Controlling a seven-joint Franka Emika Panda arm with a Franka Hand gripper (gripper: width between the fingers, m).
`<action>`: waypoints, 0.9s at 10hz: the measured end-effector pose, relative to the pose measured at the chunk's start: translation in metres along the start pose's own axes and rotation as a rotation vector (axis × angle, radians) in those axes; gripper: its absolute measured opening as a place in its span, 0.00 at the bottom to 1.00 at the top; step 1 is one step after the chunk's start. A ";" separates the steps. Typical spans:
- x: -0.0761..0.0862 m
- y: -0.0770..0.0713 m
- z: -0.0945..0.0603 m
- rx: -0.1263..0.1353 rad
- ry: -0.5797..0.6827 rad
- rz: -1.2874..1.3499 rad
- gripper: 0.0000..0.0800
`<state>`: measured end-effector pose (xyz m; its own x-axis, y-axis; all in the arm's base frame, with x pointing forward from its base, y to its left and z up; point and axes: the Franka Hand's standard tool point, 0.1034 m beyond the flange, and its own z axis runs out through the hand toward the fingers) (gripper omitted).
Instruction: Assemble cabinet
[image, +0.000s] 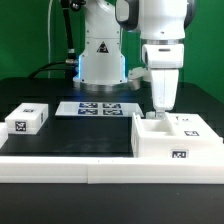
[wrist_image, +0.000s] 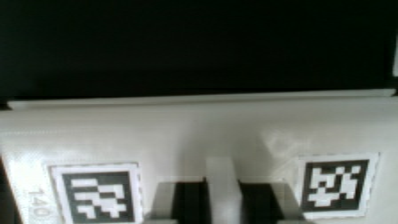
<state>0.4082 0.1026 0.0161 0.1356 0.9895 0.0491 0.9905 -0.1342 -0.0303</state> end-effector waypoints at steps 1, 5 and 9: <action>-0.003 0.002 -0.012 0.002 -0.017 -0.001 0.09; -0.014 0.010 -0.043 0.000 -0.056 0.004 0.09; -0.029 0.034 -0.056 -0.003 -0.065 0.032 0.09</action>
Offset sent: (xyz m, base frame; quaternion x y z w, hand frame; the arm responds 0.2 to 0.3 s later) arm -0.0013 -0.0106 0.0256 0.0166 -0.0192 -0.0022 0.9997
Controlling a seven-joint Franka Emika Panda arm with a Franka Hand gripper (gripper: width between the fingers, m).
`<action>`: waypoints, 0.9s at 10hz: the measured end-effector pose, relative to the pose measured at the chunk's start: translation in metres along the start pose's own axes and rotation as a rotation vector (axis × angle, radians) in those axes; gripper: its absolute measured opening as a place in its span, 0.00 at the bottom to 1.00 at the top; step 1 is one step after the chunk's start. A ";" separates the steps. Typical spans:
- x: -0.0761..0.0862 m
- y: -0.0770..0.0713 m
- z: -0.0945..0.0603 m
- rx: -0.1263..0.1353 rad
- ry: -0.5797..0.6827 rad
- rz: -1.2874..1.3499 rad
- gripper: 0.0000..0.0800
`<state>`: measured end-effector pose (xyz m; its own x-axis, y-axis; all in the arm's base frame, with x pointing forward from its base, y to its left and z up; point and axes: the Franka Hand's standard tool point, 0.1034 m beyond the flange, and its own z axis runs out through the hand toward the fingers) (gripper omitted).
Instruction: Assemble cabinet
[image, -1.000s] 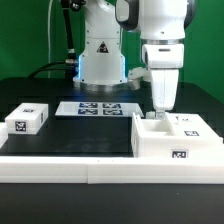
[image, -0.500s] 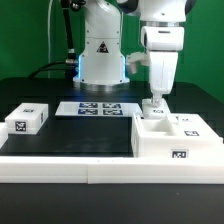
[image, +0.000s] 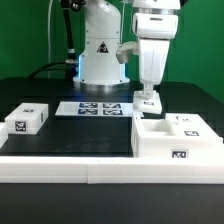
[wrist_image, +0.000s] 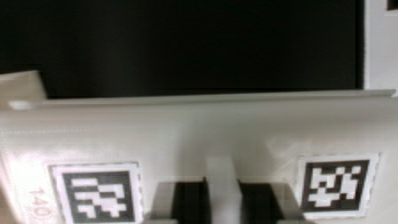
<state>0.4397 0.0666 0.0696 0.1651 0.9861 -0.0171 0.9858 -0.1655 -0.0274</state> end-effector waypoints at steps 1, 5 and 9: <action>0.000 0.004 0.001 0.000 0.002 0.005 0.09; 0.004 0.009 0.008 0.006 0.007 0.013 0.09; 0.004 0.009 0.008 0.006 0.007 0.023 0.09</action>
Offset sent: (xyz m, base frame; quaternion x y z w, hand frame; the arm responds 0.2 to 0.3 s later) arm 0.0146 0.0061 -0.0026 0.0099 -0.0011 0.0074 0.9999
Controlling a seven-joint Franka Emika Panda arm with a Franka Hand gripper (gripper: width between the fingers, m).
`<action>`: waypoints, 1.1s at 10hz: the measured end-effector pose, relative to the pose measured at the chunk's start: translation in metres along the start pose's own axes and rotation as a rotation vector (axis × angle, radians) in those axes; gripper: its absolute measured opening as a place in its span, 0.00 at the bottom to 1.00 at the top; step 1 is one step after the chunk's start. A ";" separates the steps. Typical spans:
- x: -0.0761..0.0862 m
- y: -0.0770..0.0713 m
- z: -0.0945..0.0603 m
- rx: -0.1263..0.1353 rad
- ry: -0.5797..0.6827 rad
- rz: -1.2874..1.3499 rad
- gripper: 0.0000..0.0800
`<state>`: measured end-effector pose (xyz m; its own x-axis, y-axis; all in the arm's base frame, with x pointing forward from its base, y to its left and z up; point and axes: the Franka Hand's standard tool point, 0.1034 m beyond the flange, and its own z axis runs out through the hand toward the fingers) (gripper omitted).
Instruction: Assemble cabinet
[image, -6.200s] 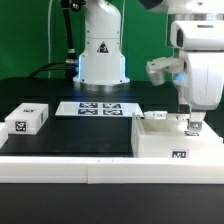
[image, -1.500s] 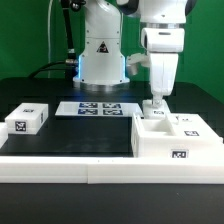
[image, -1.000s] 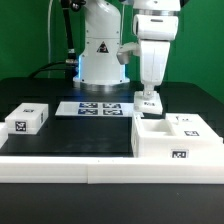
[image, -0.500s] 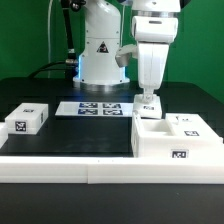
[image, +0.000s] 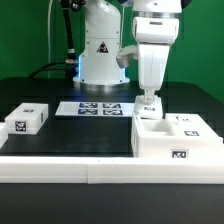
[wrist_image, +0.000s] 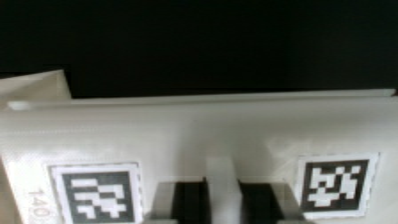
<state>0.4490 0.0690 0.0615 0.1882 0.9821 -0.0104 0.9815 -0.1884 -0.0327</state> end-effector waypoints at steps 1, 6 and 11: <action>0.000 0.002 -0.001 -0.003 0.001 0.001 0.09; 0.003 0.011 0.000 0.001 0.001 0.001 0.09; -0.001 0.013 0.001 0.001 0.002 -0.069 0.09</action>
Offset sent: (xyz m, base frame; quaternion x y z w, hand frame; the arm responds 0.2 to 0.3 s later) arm 0.0144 0.0069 0.0009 0.0073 0.0047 0.0034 1.0000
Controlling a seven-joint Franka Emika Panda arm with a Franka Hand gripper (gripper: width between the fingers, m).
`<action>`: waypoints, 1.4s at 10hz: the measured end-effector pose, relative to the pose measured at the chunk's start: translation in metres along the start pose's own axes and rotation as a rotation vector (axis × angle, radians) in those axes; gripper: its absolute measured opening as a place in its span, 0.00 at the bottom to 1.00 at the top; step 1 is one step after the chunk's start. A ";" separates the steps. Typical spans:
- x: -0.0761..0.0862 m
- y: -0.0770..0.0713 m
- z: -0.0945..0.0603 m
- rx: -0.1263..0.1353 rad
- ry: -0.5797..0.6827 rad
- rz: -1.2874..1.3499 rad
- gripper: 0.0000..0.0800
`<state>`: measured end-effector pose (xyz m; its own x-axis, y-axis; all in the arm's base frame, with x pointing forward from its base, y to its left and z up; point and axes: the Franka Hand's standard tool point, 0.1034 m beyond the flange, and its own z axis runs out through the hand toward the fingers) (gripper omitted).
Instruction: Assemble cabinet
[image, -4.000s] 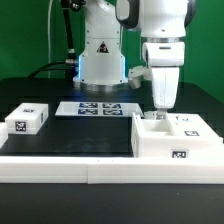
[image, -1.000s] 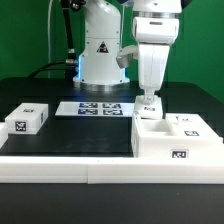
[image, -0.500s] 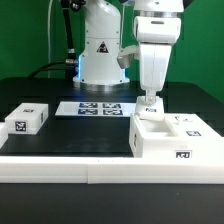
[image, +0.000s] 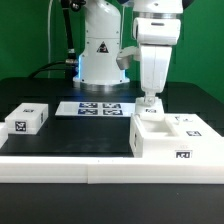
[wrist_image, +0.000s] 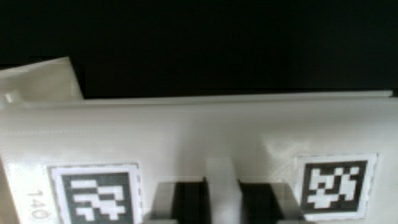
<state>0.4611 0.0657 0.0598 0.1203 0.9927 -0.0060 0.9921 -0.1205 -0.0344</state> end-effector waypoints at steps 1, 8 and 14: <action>-0.001 0.004 -0.001 -0.002 0.001 -0.038 0.09; -0.007 0.010 0.000 -0.005 0.004 -0.098 0.09; 0.004 0.071 -0.003 -0.058 0.030 -0.094 0.09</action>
Offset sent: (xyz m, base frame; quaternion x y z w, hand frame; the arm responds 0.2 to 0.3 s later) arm 0.0012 -0.0025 -0.0045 0.0182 0.0037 -0.0667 0.9976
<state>0.5326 0.0615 0.0600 0.0271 0.9993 0.0249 0.9993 -0.0277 0.0246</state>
